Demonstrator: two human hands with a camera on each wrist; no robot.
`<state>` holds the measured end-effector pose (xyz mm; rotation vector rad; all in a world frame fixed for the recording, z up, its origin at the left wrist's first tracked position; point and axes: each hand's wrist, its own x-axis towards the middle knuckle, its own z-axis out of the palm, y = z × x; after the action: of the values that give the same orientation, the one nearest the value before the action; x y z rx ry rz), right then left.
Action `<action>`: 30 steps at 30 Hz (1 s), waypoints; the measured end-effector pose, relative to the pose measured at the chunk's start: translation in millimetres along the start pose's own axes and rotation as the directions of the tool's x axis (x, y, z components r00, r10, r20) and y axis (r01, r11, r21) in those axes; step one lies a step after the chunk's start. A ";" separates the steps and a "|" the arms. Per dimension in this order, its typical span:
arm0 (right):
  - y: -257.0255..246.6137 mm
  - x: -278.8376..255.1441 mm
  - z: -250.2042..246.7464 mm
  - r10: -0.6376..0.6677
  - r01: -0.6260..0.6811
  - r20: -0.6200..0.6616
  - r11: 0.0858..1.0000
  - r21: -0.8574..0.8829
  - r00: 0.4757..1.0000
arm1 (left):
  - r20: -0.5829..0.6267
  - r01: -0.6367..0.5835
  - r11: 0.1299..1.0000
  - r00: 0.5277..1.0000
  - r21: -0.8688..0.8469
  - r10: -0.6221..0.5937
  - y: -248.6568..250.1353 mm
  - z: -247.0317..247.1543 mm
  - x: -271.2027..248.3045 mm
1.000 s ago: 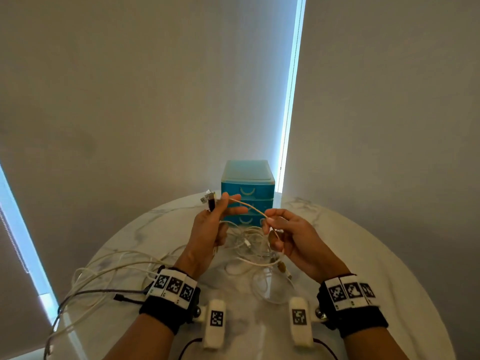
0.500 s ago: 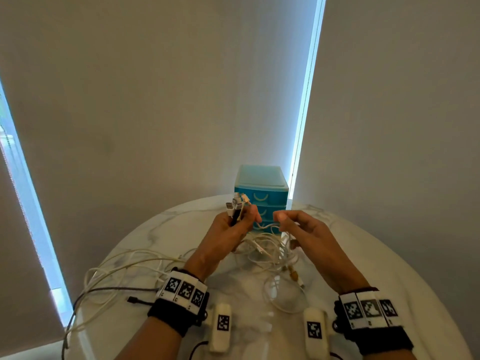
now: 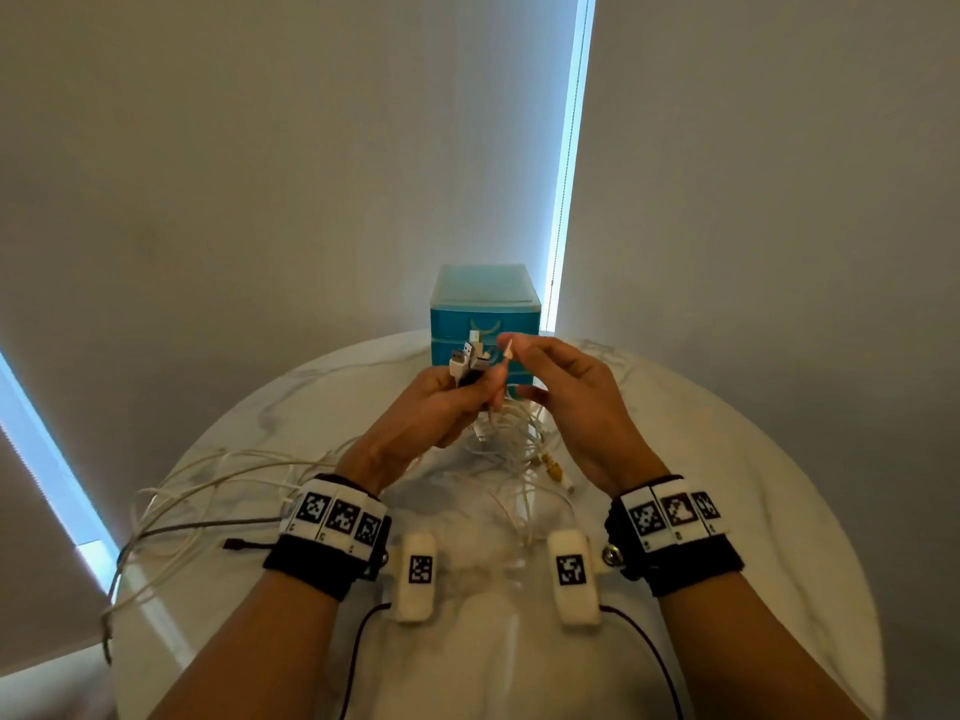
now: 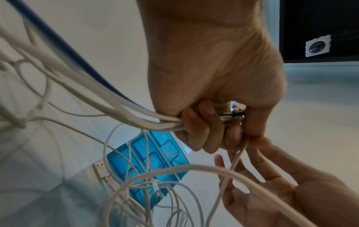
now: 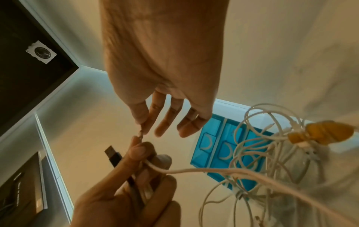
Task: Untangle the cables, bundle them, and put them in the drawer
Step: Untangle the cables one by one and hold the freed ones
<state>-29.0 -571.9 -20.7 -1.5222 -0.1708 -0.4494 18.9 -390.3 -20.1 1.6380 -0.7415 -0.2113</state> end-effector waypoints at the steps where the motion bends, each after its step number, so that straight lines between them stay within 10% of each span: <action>1: -1.9 -0.3 -0.6 0.009 -0.009 0.004 1.000 -0.011 1.000 | -0.012 -0.006 0.998 1.000 -0.062 0.006 -2.6 -3.7 1.6; 7: -3.5 -8.4 -6.3 0.282 -0.102 0.270 0.841 -0.532 0.921 | -0.360 -0.273 0.835 0.928 -0.477 0.098 17.0 -35.6 7.5; 11: 12.1 -13.4 11.8 0.374 0.142 0.476 0.650 -0.747 0.796 | -0.473 -0.424 0.745 0.865 -0.515 0.165 36.9 -53.2 8.1; 17: 31.5 -1.0 27.7 0.251 -0.014 0.294 0.782 -0.623 0.922 | -0.459 -0.451 0.716 0.865 -0.533 0.202 54.3 -47.8 11.3; 22: 39.2 9.6 54.8 0.283 0.078 0.396 0.723 -0.687 0.874 | -0.451 -0.456 0.787 0.855 -0.415 0.257 79.5 -41.1 19.2; 27: 26.2 19.6 47.2 0.235 0.118 0.376 0.692 -0.712 0.896 | -0.558 -0.533 0.706 0.796 -0.466 0.233 98.3 -82.0 17.9; 30: -18.7 36.8 19.7 0.065 0.070 0.216 0.825 -0.561 0.974 | -0.685 -0.527 0.741 0.718 -0.417 0.125 97.4 -100.4 22.3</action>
<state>0.4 -558.7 11.8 -2.1668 -0.2304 -0.3393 55.6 -323.7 99.4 0.8371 -0.3850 0.3495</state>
